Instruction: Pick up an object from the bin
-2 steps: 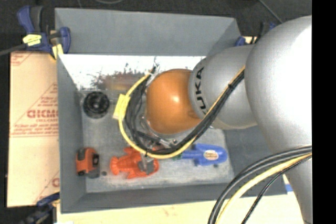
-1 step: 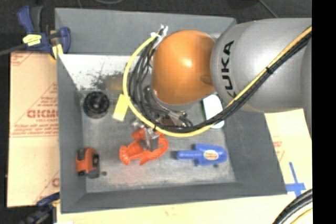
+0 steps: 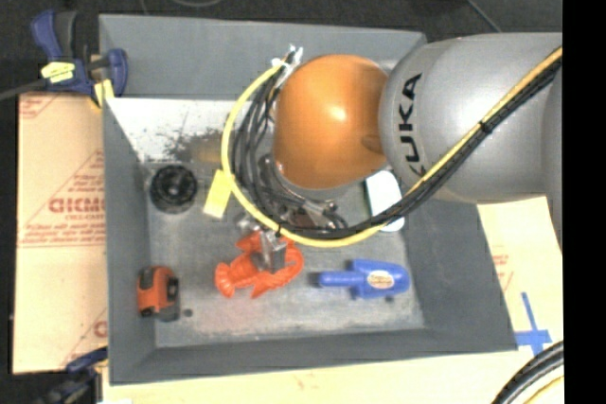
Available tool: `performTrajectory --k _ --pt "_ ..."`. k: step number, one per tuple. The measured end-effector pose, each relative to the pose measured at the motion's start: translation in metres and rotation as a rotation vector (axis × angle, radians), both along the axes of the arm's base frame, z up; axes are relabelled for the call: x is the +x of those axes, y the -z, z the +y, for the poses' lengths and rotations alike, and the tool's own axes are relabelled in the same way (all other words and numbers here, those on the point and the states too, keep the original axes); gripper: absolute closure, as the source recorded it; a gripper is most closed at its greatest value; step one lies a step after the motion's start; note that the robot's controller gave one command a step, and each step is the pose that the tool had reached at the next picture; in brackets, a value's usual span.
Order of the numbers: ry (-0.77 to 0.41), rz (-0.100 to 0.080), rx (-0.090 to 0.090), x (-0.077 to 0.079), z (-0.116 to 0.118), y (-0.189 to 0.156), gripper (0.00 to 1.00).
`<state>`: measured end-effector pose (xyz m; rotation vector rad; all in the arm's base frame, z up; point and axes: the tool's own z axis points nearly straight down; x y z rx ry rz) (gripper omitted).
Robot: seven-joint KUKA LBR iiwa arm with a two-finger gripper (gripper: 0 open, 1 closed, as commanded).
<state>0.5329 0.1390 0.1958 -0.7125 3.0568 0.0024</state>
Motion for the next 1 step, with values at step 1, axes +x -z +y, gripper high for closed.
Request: performTrajectory --k 1 --pt "0.007 0.004 -0.003 0.0118 -0.0008 -0.0523 1.0"
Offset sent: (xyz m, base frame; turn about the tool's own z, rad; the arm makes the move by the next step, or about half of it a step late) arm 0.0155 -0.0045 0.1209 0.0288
